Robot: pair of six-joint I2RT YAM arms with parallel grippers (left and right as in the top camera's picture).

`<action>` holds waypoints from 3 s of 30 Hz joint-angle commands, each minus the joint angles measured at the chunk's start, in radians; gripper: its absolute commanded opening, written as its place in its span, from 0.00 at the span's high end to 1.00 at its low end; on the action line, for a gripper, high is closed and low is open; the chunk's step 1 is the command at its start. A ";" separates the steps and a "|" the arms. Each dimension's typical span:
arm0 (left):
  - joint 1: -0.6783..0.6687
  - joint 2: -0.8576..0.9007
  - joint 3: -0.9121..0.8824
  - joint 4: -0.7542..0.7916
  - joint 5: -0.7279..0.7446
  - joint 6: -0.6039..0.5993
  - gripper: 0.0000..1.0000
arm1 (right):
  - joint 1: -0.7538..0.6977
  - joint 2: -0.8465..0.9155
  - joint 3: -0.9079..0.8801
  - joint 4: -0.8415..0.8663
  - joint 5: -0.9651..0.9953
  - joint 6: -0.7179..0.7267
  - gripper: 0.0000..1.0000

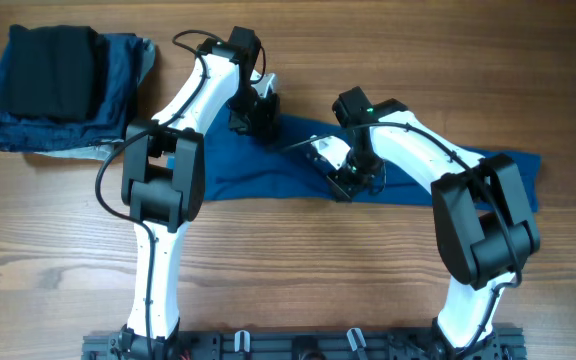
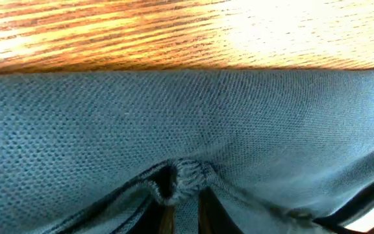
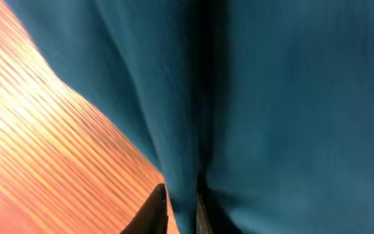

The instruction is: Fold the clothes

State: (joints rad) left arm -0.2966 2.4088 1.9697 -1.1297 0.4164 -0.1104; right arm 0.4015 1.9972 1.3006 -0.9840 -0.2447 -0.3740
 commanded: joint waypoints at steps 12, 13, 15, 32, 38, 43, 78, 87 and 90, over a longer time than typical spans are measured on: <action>0.042 0.024 -0.007 -0.004 -0.063 -0.002 0.88 | -0.261 0.011 -0.001 -0.134 0.151 0.251 0.87; 0.049 0.024 -0.007 -0.004 -0.063 -0.002 0.88 | -0.285 0.011 -0.001 -0.148 0.151 0.268 0.87; 0.059 0.024 -0.007 -0.004 -0.063 -0.002 0.88 | -0.307 0.011 -0.001 -0.158 0.144 0.274 0.86; 0.074 0.024 -0.007 -0.007 -0.115 -0.003 0.88 | -0.661 0.011 0.001 -0.087 0.061 0.426 0.83; 0.074 0.024 -0.007 -0.006 -0.115 -0.003 0.88 | -0.753 0.011 0.001 0.065 -0.008 0.425 0.83; 0.074 0.024 -0.007 -0.006 -0.115 -0.006 0.88 | -0.758 0.011 0.016 0.085 -0.186 0.356 0.83; 0.069 0.025 -0.007 -0.009 -0.116 -0.005 0.84 | -1.091 0.079 0.235 0.241 -0.281 0.824 0.59; 0.069 0.025 -0.007 -0.018 -0.116 -0.005 0.85 | -1.089 0.158 0.235 0.293 -0.307 0.824 0.66; 0.069 0.025 -0.007 -0.018 -0.116 -0.005 0.85 | -1.089 0.158 0.233 0.302 -0.307 0.848 0.71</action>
State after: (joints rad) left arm -0.2401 2.4088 1.9697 -1.1435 0.3714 -0.1104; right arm -0.6926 2.1437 1.5211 -0.6922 -0.5289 0.4522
